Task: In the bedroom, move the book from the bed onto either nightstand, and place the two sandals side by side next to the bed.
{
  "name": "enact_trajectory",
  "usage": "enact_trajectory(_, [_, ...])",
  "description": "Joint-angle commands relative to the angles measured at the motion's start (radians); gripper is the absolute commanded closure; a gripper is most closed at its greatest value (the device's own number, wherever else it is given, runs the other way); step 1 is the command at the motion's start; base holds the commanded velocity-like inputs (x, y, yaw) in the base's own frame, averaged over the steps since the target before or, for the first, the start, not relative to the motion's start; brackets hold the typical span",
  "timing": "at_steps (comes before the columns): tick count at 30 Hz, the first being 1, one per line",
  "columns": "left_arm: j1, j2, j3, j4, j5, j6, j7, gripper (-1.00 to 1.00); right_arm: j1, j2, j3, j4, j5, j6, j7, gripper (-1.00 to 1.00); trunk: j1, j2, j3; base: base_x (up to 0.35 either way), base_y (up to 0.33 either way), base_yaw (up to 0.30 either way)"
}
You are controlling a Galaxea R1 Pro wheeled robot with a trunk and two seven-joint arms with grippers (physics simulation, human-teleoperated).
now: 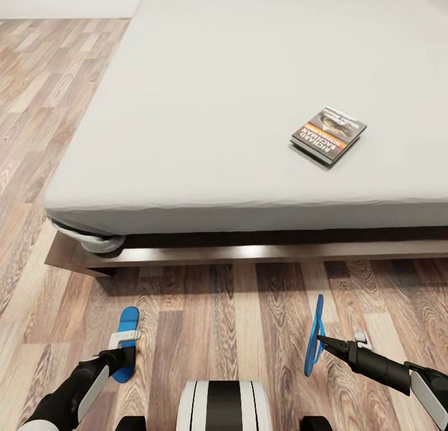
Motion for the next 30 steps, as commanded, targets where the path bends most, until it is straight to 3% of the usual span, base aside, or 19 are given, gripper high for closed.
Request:
enact_trajectory(1, [0.0, 0.001, -0.004, -0.002, 0.005, 0.005, 0.001, 1.0, 0.0, 0.0, 0.0, 0.0, -0.005, 0.007, 0.0, 1.0, 0.0, 0.0, -0.001, 0.0, 0.0, 0.0])
enact_trajectory(30, [0.0, 0.001, -0.004, -0.001, 0.005, 0.005, 0.001, 1.0, 0.0, 0.0, 0.0, 0.0, -0.005, 0.007, 0.0, 1.0, 0.003, -0.002, -0.024, 0.0, 0.0, 0.0])
